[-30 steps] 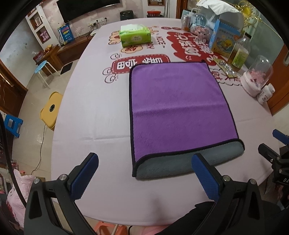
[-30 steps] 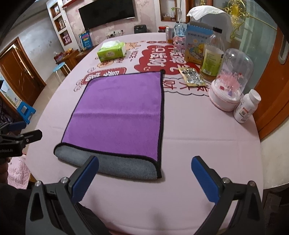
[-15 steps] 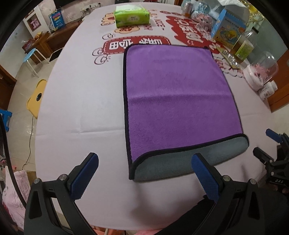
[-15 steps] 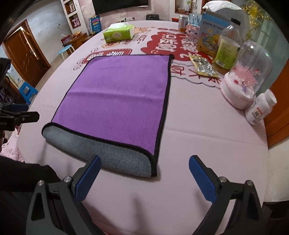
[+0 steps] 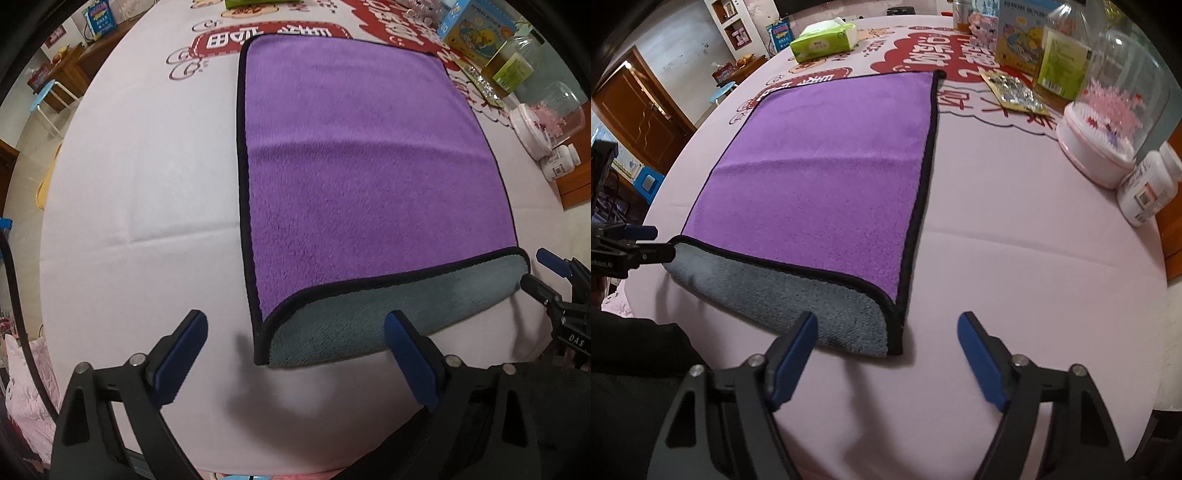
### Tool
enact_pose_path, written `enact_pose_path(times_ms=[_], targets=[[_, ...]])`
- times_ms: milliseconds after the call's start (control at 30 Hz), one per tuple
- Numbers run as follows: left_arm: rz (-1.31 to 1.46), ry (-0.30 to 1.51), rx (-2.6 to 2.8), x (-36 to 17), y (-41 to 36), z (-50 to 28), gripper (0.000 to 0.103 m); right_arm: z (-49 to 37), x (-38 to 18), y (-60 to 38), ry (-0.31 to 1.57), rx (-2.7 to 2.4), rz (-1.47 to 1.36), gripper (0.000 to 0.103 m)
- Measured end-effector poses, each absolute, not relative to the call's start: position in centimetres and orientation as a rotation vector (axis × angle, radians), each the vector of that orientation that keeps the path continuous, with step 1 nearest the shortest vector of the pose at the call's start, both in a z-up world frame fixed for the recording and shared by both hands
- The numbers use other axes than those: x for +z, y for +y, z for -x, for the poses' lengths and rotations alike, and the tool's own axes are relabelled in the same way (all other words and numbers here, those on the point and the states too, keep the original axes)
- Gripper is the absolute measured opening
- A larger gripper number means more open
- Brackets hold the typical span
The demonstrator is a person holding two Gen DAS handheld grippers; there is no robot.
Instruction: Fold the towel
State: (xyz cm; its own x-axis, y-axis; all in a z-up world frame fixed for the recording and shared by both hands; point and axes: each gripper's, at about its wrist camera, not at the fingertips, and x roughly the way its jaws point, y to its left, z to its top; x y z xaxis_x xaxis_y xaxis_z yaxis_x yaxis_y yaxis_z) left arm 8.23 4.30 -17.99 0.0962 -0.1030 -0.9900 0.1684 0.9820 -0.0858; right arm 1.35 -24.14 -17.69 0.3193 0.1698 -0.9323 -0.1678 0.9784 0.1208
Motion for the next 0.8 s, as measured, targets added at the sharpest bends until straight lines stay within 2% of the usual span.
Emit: enact_pose_path(times_ms=[67, 200, 300, 400, 667, 800], targets=[[-0.046, 1.470, -0.209, -18.5, 4.2, -8.2, 0.086, -1.4, -18.0, -24.3, 1.234, 0.227, -0.013, 0.067], [-0.041, 1.484, -0.217, -19.1, 4.1, -8.2, 0.065, -1.7, -18.3, -24.4, 1.244, 0.241, -0.036, 0.055], [-0.037, 1.499, -0.214, -19.6, 3.8, -8.4, 0.054, -1.9, -18.3, -24.4, 1.246, 0.253, -0.044, 0.048], [-0.039, 1.502, -0.204, -19.6, 3.7, -8.6, 0.047, -2.0, -18.4, -24.4, 1.246, 0.269, -0.050, 0.038], [-0.013, 1.492, -0.172, -19.9, 4.0, -8.6, 0.029, -2.3, -18.5, -24.0, 1.254, 0.287, -0.053, 0.032], [-0.010, 1.485, -0.173, -19.8, 3.9, -8.6, 0.020, -2.1, -18.5, -24.1, 1.253, 0.279, -0.053, 0.024]])
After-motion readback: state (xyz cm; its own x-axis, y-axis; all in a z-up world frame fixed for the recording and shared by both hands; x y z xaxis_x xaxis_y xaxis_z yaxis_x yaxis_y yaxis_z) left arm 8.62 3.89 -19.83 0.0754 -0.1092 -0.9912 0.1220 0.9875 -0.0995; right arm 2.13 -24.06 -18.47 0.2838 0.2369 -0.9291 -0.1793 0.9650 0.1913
